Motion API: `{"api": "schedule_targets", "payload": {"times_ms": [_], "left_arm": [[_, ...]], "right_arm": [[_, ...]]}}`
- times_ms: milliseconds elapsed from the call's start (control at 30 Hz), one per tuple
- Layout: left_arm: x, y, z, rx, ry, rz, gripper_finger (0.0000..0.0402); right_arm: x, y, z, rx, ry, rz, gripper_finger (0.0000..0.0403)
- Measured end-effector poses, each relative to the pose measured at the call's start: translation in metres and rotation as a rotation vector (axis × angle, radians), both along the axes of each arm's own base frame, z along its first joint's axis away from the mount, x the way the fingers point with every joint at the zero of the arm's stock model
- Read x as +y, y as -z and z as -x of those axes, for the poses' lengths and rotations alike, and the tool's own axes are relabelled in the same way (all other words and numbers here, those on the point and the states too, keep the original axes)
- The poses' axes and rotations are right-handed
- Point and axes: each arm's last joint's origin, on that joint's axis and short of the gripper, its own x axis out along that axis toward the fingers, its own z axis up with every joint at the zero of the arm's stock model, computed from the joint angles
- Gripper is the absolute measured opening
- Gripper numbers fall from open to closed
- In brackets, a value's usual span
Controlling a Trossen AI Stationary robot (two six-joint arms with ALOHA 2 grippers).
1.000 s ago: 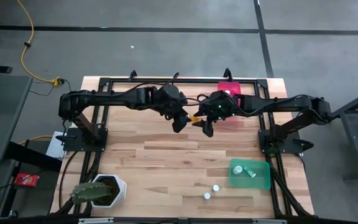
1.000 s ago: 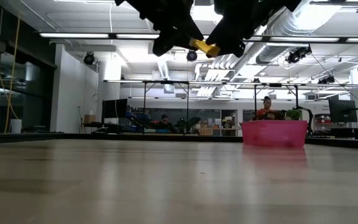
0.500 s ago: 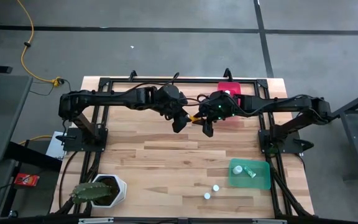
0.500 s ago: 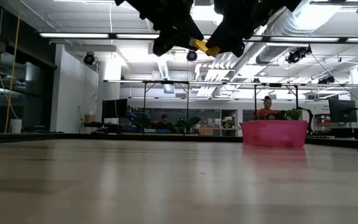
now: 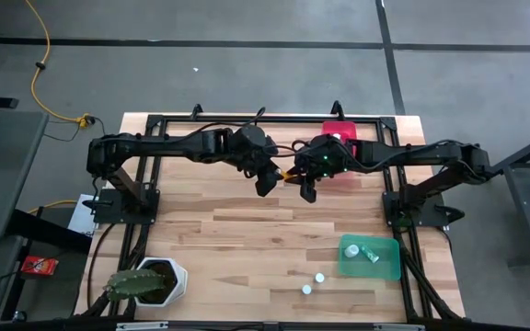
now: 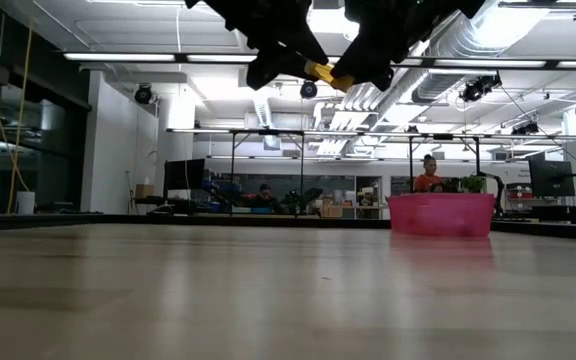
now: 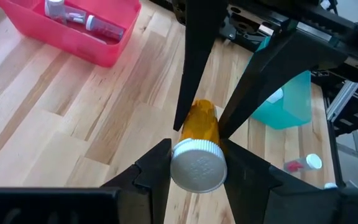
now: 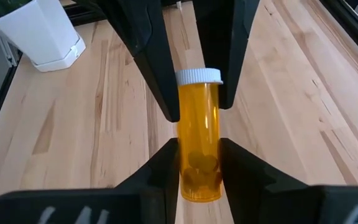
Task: Pick and place medicine bottles into bin by pill shape (circle, oval)
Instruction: Put the orange tablet bottle into the green bin
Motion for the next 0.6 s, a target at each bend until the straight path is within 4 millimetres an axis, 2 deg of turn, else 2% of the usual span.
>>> {"api": "schedule_targets", "payload": {"times_ms": [267,467,600], "left_arm": [[0.004,-0.005,-0.002,-0.06,-0.025,0.0,0.0134],[0.009,-0.016,0.005,-0.101,-0.019,0.04,0.0157],[0.012,-0.03,0.017,-0.147,0.015,0.065,0.0163]], "right_arm": [[-0.001,0.001,0.001,0.013,0.007,-0.004,0.0086],[-0.007,0.002,0.003,0.022,0.028,-0.006,0.0085],[-0.011,-0.001,0.009,0.042,0.033,0.003,0.0085]]}}
